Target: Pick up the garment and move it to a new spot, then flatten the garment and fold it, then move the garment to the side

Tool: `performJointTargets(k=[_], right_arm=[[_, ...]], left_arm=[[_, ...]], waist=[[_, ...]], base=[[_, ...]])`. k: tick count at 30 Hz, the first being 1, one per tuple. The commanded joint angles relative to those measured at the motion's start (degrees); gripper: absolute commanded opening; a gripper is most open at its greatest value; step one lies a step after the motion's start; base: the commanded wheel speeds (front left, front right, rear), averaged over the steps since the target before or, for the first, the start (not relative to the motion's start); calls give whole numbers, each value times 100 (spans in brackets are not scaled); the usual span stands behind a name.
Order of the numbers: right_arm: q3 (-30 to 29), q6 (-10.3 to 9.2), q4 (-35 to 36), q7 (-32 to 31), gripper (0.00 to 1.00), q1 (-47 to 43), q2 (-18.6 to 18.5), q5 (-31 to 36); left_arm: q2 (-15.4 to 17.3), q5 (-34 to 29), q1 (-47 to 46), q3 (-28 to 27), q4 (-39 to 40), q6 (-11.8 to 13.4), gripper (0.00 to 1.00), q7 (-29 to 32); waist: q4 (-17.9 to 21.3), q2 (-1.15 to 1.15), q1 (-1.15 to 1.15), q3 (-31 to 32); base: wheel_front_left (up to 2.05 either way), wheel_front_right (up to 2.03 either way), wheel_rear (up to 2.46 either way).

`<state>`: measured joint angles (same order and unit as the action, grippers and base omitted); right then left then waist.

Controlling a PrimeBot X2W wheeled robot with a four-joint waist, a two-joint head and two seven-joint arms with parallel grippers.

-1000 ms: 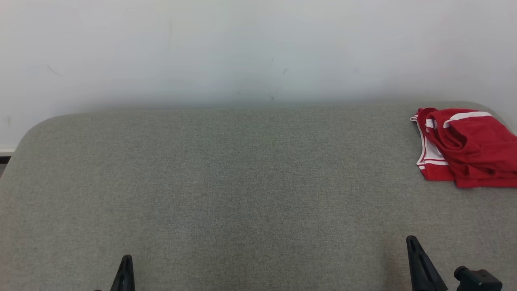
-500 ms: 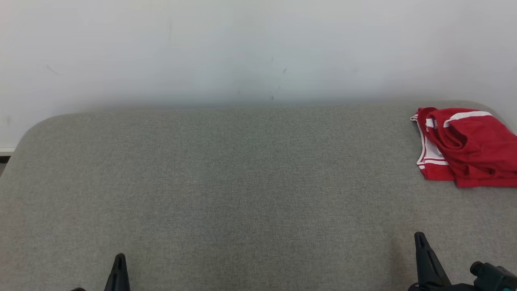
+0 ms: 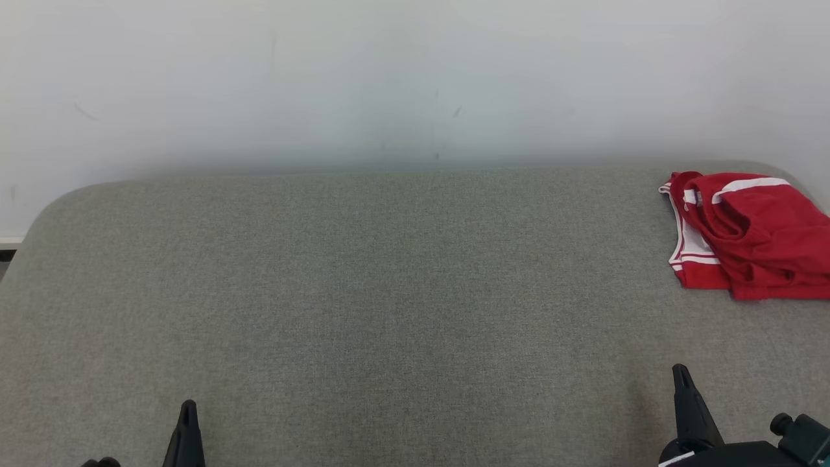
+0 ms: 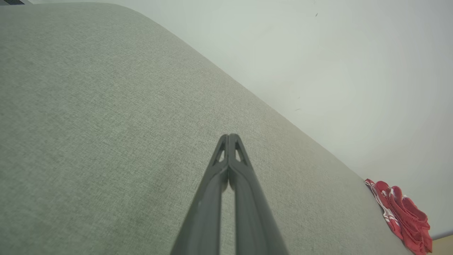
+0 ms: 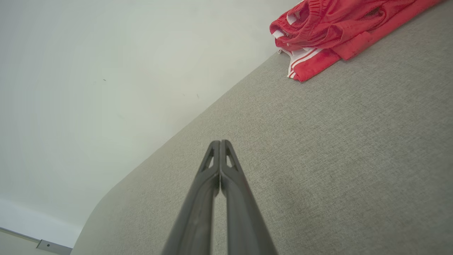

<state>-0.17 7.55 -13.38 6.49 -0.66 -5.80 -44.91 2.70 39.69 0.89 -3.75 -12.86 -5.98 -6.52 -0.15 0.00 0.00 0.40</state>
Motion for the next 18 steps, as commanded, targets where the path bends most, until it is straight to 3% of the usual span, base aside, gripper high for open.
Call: performJointTargets(k=[1,18], right_arm=[[-44,-2,72,-41,0,158,5,-187],[-182,-4,43,-351,0,298,66,-1363]], left_arm=[[20,199,-151,-28,50,-5,0,33],[22,1490,-312,-97,12,-51,0,360]], waist=[[0,0,0,-1],[3,0,0,-11]], base=[[0,0,0],[0,0,0]])
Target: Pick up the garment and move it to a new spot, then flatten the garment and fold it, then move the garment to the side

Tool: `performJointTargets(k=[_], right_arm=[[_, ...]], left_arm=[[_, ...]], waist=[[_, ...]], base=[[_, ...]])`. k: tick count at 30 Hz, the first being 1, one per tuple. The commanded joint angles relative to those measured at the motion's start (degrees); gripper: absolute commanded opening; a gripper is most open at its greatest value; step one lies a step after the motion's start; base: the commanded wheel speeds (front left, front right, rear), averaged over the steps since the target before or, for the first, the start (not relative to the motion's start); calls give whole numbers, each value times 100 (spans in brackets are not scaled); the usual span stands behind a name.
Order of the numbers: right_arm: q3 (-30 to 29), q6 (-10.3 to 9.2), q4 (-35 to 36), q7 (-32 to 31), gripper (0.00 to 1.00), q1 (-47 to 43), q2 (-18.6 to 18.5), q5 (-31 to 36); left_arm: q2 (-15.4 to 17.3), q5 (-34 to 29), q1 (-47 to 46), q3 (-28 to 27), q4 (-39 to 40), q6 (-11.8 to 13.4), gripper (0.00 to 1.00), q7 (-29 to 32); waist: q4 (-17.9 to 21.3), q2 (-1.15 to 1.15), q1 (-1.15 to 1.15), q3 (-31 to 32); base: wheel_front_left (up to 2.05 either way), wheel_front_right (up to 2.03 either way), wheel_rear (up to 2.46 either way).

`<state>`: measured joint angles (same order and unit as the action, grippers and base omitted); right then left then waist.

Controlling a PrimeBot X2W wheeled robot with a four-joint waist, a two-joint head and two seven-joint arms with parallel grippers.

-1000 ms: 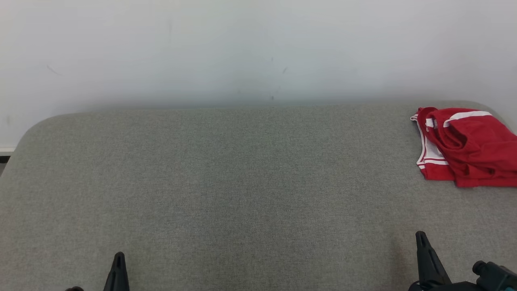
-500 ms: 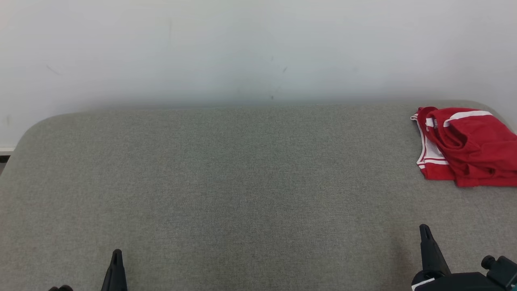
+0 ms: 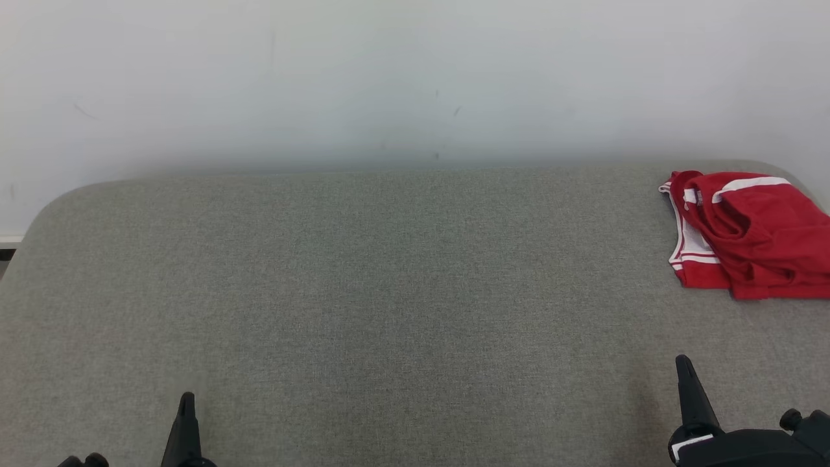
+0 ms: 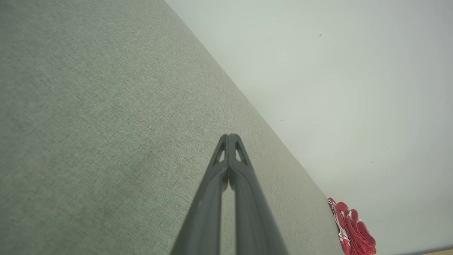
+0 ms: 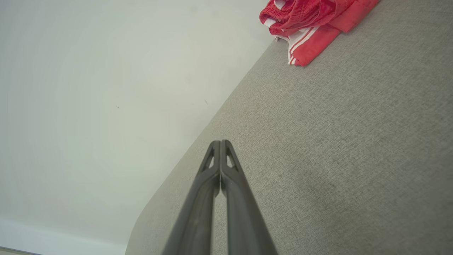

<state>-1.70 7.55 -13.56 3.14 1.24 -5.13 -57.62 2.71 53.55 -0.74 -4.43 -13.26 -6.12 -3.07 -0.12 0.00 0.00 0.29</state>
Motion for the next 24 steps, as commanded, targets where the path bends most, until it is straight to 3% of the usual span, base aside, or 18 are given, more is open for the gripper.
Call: performJointTargets(k=[1,24], right_arm=[[-38,-4,60,-32,0,119,3,-157],[-192,-7,26,-370,0,275,78,-1403]], left_arm=[[21,178,-152,-33,50,-39,0,32],[24,1557,-319,-100,3,-81,0,381]], waist=[[0,0,0,-1],[4,0,0,-14]], base=[[0,0,0],[0,0,0]])
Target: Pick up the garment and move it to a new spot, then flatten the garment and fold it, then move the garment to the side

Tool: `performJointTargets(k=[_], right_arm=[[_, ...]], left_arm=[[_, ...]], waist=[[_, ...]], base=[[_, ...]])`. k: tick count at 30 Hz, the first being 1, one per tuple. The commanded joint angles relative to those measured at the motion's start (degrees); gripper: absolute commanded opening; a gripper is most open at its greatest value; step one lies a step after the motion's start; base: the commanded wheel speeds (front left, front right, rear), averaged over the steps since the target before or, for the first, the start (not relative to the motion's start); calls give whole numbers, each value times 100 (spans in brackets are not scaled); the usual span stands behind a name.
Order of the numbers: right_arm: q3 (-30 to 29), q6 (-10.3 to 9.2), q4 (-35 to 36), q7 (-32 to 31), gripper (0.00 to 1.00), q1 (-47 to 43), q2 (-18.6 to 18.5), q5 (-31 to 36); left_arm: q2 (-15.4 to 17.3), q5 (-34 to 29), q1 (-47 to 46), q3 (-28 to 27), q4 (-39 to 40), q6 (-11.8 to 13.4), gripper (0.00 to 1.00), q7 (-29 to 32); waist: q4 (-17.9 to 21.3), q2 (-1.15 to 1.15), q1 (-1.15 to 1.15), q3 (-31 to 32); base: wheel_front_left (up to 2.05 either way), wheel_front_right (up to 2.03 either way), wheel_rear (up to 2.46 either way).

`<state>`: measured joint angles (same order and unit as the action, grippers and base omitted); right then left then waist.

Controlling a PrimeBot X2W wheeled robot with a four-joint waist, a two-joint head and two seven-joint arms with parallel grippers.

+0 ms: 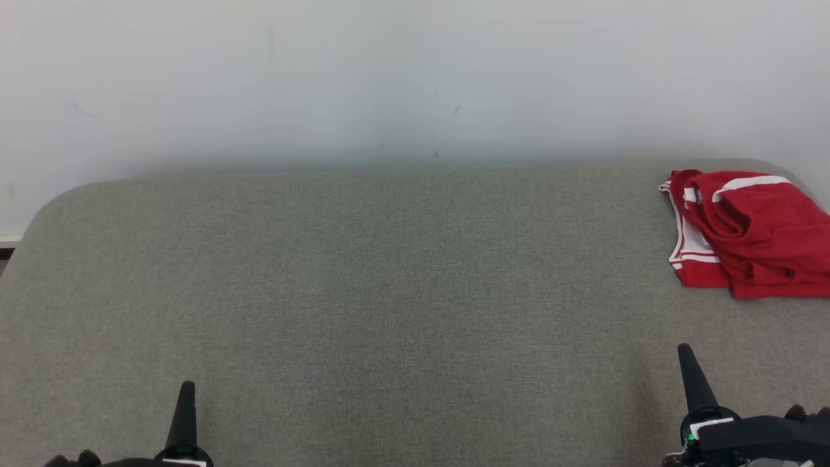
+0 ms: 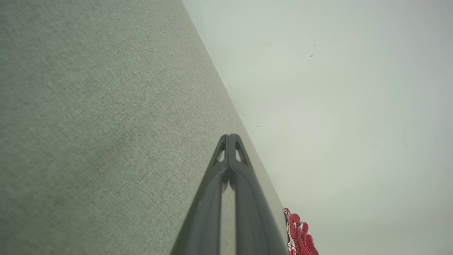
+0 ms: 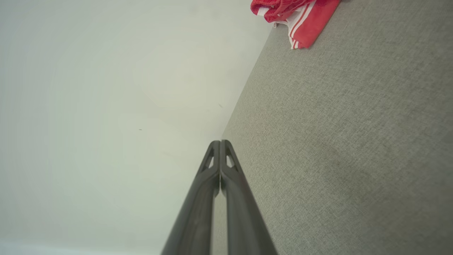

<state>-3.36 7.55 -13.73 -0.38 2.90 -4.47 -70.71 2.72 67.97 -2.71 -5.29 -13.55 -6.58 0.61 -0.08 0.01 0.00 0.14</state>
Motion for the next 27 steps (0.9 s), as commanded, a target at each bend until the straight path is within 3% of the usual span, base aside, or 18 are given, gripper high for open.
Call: performJointTargets(k=[1,27], right_arm=[[-33,-7,40,-34,0,109,15,-143],[-180,-9,3,-356,0,244,88,-1286]], left_arm=[[23,179,-131,-18,30,-38,0,32],[24,1435,-260,-86,-19,-72,0,351]], waist=[[0,-1,0,-1],[4,-1,0,-16]], base=[[0,0,0],[0,0,0]])
